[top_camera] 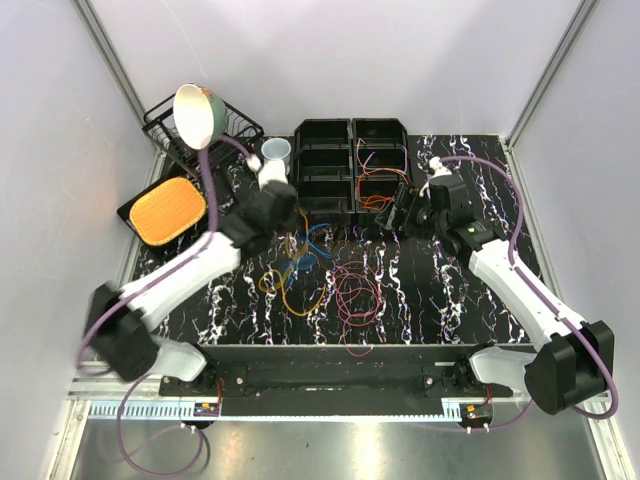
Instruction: Untangle the cables
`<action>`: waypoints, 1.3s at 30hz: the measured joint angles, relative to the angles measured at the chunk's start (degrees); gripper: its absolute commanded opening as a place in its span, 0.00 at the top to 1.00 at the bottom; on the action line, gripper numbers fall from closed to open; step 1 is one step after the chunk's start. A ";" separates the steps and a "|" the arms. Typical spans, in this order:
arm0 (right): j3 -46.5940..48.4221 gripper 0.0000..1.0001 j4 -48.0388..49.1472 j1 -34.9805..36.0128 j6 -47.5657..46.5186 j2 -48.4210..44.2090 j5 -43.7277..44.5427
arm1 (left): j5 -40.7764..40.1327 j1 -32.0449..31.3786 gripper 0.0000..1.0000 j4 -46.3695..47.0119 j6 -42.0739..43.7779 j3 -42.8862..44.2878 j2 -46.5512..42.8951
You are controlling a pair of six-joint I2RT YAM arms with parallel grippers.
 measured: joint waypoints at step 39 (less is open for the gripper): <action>3.89 0.30 17.49 0.20 0.92 -7.32 -39.98 | 38.97 -5.90 1.00 6.84 11.39 -4.46 -25.79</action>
